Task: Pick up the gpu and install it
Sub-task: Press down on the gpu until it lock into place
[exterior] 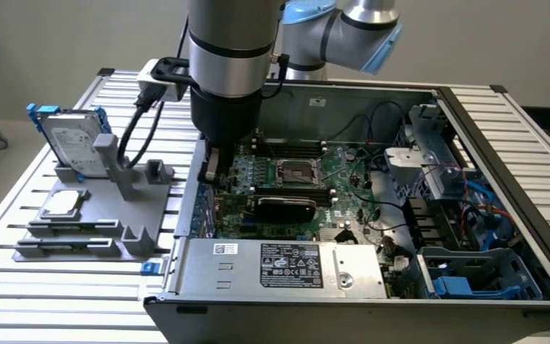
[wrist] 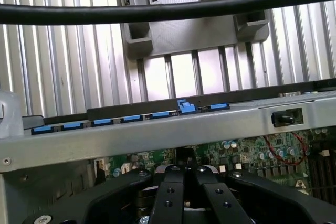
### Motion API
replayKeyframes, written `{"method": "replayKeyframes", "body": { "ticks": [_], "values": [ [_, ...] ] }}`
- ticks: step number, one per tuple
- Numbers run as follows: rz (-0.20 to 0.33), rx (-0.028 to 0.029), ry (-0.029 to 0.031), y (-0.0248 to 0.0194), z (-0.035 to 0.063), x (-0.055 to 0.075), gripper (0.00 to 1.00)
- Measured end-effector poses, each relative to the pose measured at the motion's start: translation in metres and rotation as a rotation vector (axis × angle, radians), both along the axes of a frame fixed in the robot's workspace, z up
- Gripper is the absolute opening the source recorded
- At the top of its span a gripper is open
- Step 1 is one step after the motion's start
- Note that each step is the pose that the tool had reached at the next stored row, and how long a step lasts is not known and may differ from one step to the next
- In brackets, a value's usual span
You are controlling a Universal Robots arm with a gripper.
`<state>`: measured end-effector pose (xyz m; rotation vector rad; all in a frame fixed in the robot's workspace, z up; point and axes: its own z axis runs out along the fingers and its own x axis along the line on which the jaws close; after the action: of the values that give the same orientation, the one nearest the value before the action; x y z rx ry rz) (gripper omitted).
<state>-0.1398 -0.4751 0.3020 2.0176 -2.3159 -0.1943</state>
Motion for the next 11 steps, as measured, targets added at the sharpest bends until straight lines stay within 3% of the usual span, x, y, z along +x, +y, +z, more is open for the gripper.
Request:
{"method": "replayKeyframes", "body": {
  "ticks": [6, 11],
  "values": [
    [-0.003, 0.0006, 0.0057, 0.0000, 0.0050, 0.0007, 0.11],
    [-0.003, 0.0011, 0.0070, -0.0001, 0.0056, 0.0010, 0.11]
  ]
}}
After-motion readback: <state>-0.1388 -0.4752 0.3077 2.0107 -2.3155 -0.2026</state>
